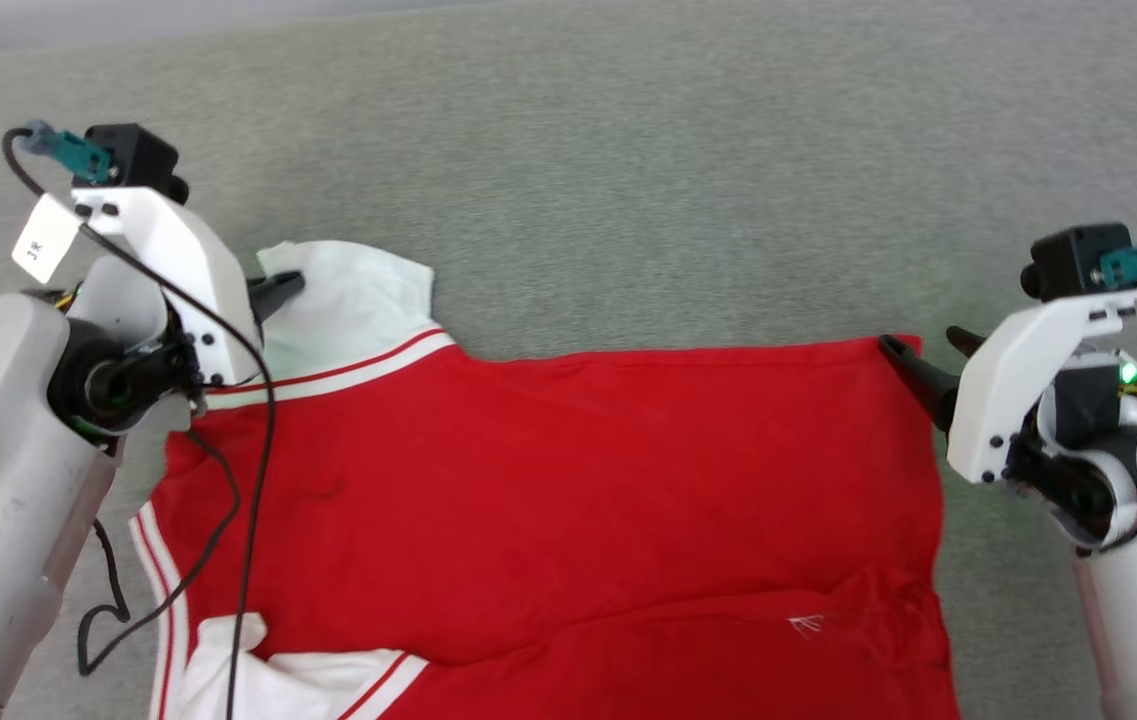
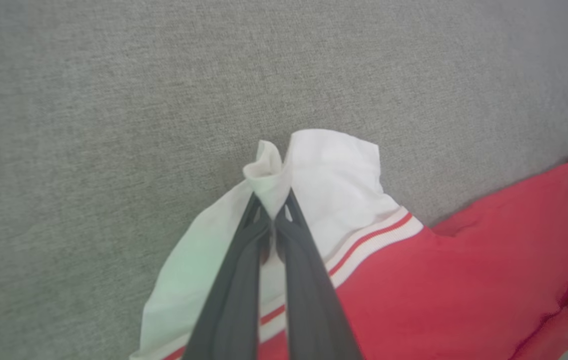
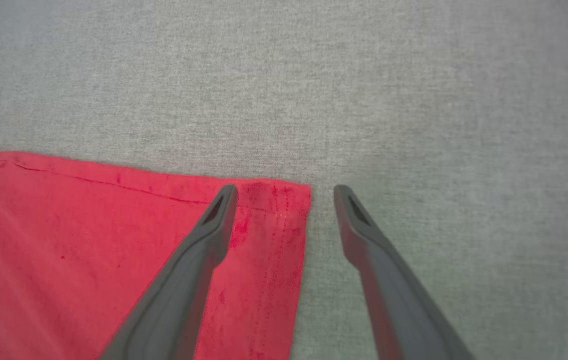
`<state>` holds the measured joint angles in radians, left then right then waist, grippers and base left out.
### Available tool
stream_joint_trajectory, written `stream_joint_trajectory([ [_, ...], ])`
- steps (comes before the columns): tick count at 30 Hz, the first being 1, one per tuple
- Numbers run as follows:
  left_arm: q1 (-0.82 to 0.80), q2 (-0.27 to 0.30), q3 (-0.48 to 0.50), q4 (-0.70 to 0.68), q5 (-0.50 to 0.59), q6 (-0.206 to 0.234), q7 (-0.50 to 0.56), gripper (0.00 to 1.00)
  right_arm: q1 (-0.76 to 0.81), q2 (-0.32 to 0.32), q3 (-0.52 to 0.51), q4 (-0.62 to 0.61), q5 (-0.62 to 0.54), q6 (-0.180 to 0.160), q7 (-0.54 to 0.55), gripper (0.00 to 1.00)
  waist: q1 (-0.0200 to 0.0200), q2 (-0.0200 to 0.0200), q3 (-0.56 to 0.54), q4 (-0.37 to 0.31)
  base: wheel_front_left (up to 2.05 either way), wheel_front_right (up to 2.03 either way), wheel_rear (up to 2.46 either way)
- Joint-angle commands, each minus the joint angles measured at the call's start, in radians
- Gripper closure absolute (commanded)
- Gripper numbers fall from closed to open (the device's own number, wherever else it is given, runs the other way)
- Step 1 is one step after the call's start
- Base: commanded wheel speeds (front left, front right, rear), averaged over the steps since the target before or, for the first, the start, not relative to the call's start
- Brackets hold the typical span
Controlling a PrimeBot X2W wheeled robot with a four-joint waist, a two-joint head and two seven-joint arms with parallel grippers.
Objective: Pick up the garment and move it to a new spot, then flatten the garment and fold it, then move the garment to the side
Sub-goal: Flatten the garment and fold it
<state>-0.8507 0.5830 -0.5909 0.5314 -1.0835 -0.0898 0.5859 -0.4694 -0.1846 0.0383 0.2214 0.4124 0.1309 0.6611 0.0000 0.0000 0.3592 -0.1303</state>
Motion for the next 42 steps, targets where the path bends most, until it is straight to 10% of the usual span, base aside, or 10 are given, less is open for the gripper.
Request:
stream_joint_trajectory([
  [1,-0.021,-0.006,-0.003,-0.030,0.012,-0.005,-0.011,1.00,-0.038,-0.010,0.006,0.020,-0.015,0.000,0.064,0.00,0.0000,0.0000,0.005,0.043,0.00,0.00,0.00],
  [9,-0.030,-0.016,-0.017,-0.111,0.033,-0.005,-0.030,1.00,-0.069,-0.017,0.034,0.170,-0.041,0.000,0.304,0.00,0.0000,0.0000,0.031,0.091,0.00,0.00,0.00],
  [10,-0.025,-0.016,-0.018,-0.116,0.033,-0.006,-0.035,1.00,-0.059,-0.011,0.036,0.191,-0.040,0.000,0.326,0.51,0.0000,0.0000,0.032,0.093,0.00,0.00,0.00],
  [11,-0.025,-0.016,-0.018,-0.116,0.033,-0.006,-0.035,1.00,-0.059,-0.011,0.036,0.191,-0.040,0.000,0.326,0.51,0.0000,0.0000,0.032,0.093,0.00,0.00,0.00],
  [13,-0.015,-0.017,-0.019,-0.120,0.034,-0.007,-0.043,1.00,-0.049,0.001,0.035,0.222,-0.033,0.000,0.360,1.00,0.0000,0.0000,0.032,0.097,0.00,0.00,0.00],
  [25,0.083,0.024,0.039,-0.165,0.029,0.004,-0.187,1.00,-0.073,-0.053,-0.035,0.015,-0.050,-0.001,0.120,1.00,0.0000,0.0000,-0.059,0.113,0.00,0.00,0.00],
  [42,0.707,0.017,0.058,-0.370,-0.100,0.146,-0.383,1.00,0.439,0.070,-0.157,-0.106,-0.105,-0.001,-0.149,1.00,0.0000,0.0000,-0.236,0.149,0.00,0.00,0.00],
])
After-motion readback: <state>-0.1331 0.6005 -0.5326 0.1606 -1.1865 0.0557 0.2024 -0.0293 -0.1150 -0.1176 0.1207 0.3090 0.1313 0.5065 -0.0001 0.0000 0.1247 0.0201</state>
